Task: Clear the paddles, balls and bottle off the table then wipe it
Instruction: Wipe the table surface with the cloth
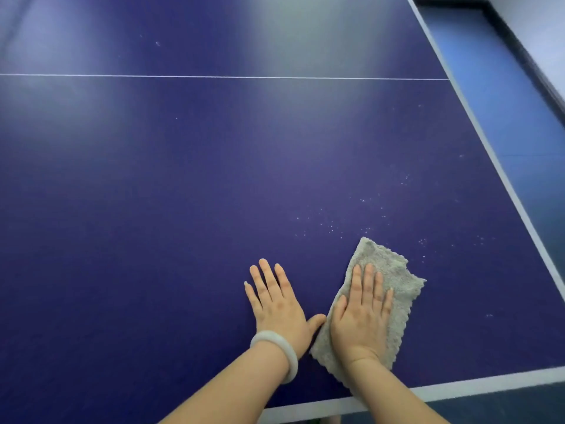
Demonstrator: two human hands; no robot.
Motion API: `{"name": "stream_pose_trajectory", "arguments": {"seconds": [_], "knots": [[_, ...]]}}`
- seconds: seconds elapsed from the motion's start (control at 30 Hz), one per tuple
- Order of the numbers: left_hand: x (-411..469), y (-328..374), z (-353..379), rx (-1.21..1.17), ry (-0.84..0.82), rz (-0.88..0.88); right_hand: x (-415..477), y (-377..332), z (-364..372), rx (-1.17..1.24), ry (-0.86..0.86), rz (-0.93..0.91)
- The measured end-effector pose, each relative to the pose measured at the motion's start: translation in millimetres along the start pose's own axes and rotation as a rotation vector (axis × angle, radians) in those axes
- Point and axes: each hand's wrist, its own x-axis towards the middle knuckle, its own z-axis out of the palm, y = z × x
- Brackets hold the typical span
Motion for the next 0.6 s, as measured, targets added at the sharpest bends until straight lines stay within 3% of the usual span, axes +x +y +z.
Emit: {"name": "stream_pose_trajectory", "arguments": {"seconds": [0.2, 0.43, 0.5, 0.6], "knots": [[5.7, -0.4, 10.4, -0.022, 0.005, -0.048, 9.2, 17.5, -8.4, -0.014, -0.052, -0.246], [8.4, 0.8, 11.9, 0.007, -0.014, -0.083, 0.9, 159.7, -28.6, -0.119, -0.113, -0.718], [9.0, 1.3, 11.3, 0.032, -0.015, -0.092, 21.0, 192.2, -36.6, -0.159, -0.125, -0.705], [8.7, 2.9, 9.1, 0.057, -0.023, -0.113, 59.6, 193.9, -39.9, -0.128, -0.133, -0.397]]}}
